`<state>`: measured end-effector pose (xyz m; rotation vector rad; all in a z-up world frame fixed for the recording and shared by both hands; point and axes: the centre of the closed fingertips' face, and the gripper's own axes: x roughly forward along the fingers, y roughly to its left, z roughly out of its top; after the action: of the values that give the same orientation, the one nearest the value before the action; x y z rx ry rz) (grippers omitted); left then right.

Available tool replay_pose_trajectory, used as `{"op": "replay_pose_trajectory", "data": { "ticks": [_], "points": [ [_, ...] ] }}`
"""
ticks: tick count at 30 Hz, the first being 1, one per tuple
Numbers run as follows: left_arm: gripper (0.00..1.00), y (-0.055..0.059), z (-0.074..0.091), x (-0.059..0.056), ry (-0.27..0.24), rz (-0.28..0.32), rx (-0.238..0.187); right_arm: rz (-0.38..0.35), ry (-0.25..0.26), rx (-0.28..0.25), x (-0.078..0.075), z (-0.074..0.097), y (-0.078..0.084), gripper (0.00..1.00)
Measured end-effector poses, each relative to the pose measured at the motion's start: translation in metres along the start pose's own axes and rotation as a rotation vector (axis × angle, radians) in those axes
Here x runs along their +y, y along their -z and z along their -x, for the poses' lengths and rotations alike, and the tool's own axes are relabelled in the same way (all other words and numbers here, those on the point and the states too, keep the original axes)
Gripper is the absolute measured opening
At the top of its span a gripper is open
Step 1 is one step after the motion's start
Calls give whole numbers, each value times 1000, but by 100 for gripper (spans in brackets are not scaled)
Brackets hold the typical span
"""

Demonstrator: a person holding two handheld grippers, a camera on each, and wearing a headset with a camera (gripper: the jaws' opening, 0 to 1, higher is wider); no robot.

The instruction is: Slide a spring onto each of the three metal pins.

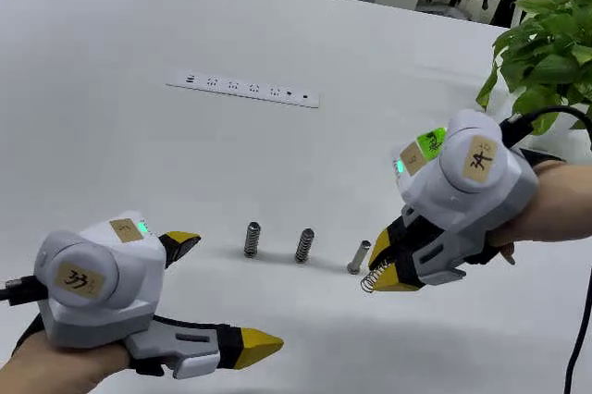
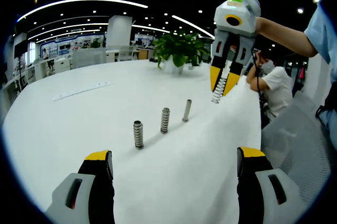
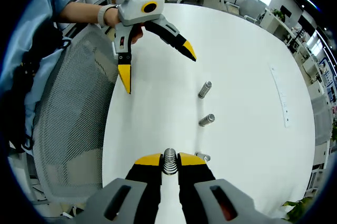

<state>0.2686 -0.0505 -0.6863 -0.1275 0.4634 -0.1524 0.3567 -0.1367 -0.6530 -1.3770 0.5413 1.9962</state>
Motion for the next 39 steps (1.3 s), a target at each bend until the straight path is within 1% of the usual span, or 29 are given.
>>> {"op": "replay_pose_trajectory", "data": {
  "ticks": [1, 2, 4, 6, 10, 13, 16, 23, 31, 35, 39],
  "points": [
    [100, 1, 0, 2, -3, -2, -2, 4, 5, 2, -5, 2, 0, 12],
    [100, 1, 0, 2, -4, -2, -2, 5, 7, 4, -7, 2, 0, 12],
    [100, 1, 0, 4, -8, 3, -5, 14, 16, 14, -18, 4, 2, 12],
    [100, 2, 0, 4, -12, 6, -6, 19, 29, 23, -25, 6, 3, 12],
    [100, 3, 0, 5, -20, 8, -6, 23, 37, 44, -35, 6, 7, 12],
    [100, 6, -1, 6, -22, 6, -6, 39, 55, 92, -43, 6, 13, 12],
    [100, 7, -1, 6, -21, 7, -3, 34, 54, 96, -46, 5, 13, 12],
    [100, 7, -1, 6, -24, 10, -3, 42, 51, 130, -53, -4, 15, 12],
    [100, 8, -1, 5, -24, 14, -3, 56, 32, 157, -53, -13, 14, 12],
    [100, 9, -2, 5, -25, 16, -2, 50, 26, 176, -53, -18, 18, 12],
    [100, 7, -1, 2, -24, 15, -6, 54, 23, 187, -53, -20, 19, 12]
  ]
}}
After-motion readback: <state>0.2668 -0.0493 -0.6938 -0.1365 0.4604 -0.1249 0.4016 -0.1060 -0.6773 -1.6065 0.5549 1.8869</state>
